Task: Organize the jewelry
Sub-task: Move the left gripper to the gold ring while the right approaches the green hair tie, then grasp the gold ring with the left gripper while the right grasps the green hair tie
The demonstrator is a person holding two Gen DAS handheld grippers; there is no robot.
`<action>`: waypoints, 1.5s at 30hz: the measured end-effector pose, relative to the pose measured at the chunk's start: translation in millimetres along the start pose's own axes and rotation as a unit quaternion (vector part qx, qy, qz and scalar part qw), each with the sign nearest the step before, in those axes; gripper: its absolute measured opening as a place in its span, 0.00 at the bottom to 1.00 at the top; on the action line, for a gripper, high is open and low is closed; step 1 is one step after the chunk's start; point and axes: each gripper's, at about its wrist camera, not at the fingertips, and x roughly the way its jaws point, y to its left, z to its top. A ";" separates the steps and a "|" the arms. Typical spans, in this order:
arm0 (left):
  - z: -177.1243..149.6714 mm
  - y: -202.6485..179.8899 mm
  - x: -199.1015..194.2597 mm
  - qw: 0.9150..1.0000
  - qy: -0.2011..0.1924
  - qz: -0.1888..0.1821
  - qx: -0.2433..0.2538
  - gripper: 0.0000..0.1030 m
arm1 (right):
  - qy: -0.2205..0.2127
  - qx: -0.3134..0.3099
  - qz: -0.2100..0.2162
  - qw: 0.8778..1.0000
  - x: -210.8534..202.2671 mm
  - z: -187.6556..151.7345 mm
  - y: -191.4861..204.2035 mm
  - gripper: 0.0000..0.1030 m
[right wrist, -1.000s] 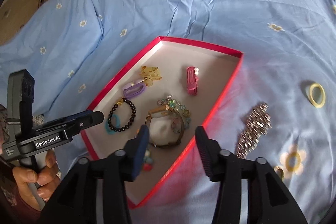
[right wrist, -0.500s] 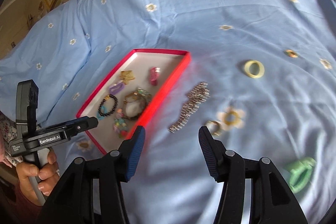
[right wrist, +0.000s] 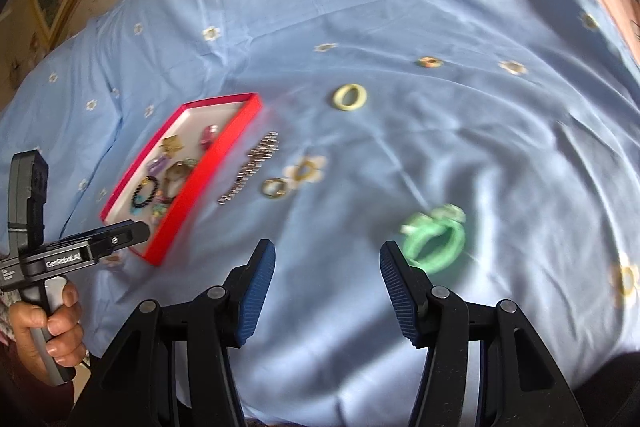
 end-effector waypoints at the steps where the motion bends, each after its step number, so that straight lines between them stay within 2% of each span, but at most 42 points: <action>1: -0.4 -4.2 2.4 1.000 0.002 -0.001 0.005 0.58 | -0.003 0.005 -0.006 1.000 -2.1 -2.5 -5.3 0.55; 9: 2.6 -31.8 18.1 0.999 0.012 -0.014 0.031 0.58 | -0.011 0.033 -0.026 0.999 -8.5 -10.2 -36.3 0.55; 22: 17.8 -59.8 36.9 0.998 0.011 -0.034 0.059 0.58 | -0.004 0.022 -0.023 0.999 3.3 -5.4 -38.6 0.55; 29: 32.9 -72.2 56.6 0.996 0.007 -0.034 0.079 0.58 | -0.002 0.018 -0.028 0.999 8.9 1.3 -41.2 0.55; 36: 46.8 -80.3 86.1 0.995 0.022 -0.033 0.096 0.58 | 0.009 0.011 -0.029 0.999 18.8 5.7 -41.3 0.54; 40: 50.2 -83.5 102.4 0.994 0.033 -0.032 0.101 0.49 | 0.016 0.008 -0.037 0.999 25.6 4.7 -43.6 0.51; 43: 49.8 -86.6 106.2 0.993 0.029 -0.030 0.112 0.37 | 0.019 0.008 -0.044 0.999 29.8 4.0 -46.8 0.45; 45: 49.8 -86.4 107.9 0.993 0.029 -0.028 0.114 0.27 | 0.019 0.008 -0.053 0.998 30.4 3.2 -47.9 0.36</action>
